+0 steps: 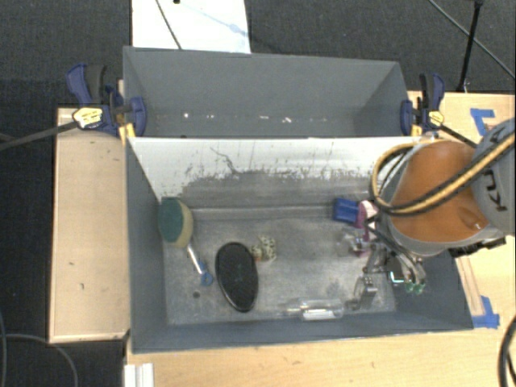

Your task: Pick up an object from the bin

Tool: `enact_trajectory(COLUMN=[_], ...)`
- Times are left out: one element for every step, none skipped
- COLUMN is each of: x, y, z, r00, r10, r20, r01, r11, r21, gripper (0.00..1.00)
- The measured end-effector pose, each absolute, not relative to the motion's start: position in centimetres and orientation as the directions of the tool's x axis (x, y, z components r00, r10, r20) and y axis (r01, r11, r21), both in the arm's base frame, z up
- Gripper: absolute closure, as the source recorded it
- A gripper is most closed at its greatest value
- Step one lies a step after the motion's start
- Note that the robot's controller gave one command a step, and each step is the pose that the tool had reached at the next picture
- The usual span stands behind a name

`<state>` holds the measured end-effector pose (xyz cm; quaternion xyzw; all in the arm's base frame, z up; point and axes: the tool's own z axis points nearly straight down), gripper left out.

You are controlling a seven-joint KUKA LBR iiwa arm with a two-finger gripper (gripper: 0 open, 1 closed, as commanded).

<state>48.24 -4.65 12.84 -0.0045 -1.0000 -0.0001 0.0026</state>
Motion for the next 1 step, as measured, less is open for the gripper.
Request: enact_trajectory(x=[48.02], y=[3.14], z=[7.19], r00=[-0.996], r10=[-0.088], r20=[-0.014], r01=[-0.088], r11=[0.996], r21=[0.000], gripper=[0.00])
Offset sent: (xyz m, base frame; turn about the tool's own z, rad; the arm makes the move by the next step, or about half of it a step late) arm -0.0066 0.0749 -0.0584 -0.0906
